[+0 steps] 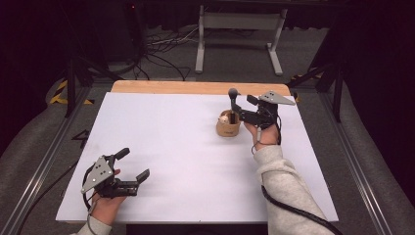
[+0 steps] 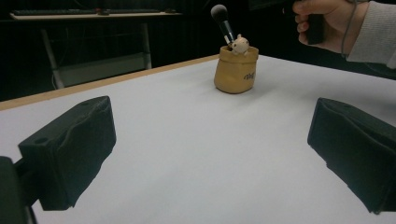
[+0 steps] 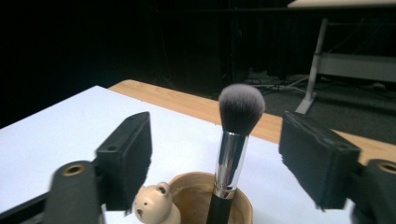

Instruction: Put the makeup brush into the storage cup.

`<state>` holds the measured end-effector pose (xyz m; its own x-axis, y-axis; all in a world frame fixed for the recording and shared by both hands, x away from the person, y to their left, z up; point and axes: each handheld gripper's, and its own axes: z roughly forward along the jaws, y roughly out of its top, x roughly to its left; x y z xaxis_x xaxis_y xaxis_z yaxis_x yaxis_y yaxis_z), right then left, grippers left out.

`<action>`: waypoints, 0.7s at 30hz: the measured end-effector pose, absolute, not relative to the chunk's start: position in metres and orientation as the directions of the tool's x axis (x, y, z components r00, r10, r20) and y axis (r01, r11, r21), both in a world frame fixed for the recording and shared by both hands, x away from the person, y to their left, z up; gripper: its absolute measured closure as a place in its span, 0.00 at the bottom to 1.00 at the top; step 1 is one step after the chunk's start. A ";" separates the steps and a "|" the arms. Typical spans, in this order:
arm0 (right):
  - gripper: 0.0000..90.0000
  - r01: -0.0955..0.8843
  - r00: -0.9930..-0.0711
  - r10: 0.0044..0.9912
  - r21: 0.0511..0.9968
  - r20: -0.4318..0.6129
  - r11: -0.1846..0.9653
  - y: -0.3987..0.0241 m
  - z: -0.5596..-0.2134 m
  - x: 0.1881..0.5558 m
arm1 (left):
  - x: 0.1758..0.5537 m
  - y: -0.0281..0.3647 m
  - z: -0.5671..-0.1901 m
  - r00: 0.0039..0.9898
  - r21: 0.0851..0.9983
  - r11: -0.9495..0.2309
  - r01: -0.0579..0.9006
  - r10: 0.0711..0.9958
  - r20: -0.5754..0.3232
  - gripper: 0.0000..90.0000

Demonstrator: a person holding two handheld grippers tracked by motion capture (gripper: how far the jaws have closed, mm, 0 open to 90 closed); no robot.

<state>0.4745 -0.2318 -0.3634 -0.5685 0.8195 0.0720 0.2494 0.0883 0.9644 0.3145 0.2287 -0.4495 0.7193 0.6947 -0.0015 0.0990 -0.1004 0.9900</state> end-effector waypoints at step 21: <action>0.00 0.128 -0.727 0.686 0.976 -0.030 0.178 -0.265 -0.340 0.413 | 0.311 0.232 -0.444 0.714 0.988 -0.113 0.106 0.700 0.003 0.00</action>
<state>0.4130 -0.2653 -0.3397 -0.7267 0.6863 -0.0302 0.1280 0.1785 0.9756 0.3111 0.2325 -0.4441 0.7144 0.6997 0.0032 0.1061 -0.1129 0.9879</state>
